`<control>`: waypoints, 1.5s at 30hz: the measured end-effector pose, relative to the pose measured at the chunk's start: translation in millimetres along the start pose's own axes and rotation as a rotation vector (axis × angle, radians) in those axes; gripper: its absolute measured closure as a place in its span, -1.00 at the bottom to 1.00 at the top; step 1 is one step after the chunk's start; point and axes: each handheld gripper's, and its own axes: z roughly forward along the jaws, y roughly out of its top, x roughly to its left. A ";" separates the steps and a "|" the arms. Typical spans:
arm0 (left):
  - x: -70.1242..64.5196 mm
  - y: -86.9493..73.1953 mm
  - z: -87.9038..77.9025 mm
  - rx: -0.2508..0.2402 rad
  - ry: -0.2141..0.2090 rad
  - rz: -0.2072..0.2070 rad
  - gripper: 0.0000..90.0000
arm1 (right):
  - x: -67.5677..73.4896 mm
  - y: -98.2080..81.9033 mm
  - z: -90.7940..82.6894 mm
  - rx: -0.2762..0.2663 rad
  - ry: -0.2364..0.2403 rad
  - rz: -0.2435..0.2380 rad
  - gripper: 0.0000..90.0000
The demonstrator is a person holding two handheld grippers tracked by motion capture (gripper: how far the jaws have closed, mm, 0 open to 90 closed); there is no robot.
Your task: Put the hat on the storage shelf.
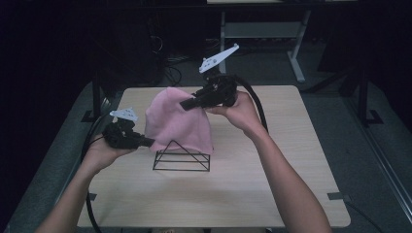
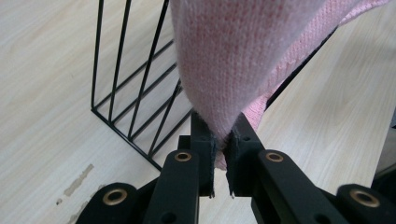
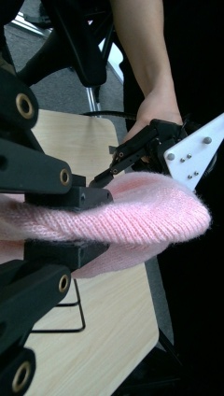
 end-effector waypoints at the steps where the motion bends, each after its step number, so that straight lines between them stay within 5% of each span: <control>1: 0.2 -1.6 1.2 0.006 0.003 0.000 0.85 | -0.4 -1.4 1.7 0.002 0.003 -0.001 0.74; 30: 8.6 -42.2 39.9 0.100 0.023 -0.031 0.85 | -7.1 -54.4 48.2 0.068 0.117 0.048 0.58; 45: 11.1 -47.3 53.5 0.138 0.038 -0.036 0.85 | 0.3 -63.8 49.3 0.085 0.084 0.031 0.33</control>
